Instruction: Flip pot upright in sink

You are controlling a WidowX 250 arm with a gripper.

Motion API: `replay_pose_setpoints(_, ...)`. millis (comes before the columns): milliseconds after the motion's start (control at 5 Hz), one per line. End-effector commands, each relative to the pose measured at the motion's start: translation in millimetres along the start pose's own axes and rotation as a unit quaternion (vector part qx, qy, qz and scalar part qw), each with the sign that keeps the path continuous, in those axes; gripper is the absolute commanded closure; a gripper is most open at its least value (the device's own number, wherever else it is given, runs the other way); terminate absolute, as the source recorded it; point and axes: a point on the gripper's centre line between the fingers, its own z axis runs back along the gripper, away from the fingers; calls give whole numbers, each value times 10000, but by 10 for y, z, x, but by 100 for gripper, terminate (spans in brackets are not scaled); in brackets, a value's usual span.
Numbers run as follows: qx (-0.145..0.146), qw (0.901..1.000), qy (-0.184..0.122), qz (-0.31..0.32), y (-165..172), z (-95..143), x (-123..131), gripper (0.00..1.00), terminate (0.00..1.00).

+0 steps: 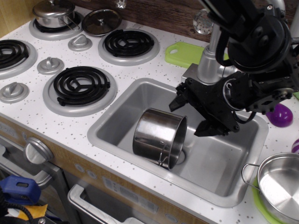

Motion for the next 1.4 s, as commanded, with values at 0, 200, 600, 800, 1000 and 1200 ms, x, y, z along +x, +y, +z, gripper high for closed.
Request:
replay_pose_setpoints(0, 10, 9997, -211, 107, 125, -22, 8, 0, 0)
replay_pose_setpoints(200, -36, 9990, -421, 161, 183, -105, -40, 0, 0)
replay_pose_setpoints(600, -66, 9959, -847, 315, 301, -249, -116, 0, 0)
replay_pose_setpoints(800, -207, 9940, -976, 443, 355, -304, -122, 100, 0)
replay_pose_setpoints(1000, -221, 9930, -1015, 559, 330, -299, -117, 100, 0)
replay_pose_setpoints(1200, -421, 9916, -1029, 665, 348, -305, -112, 100, 0)
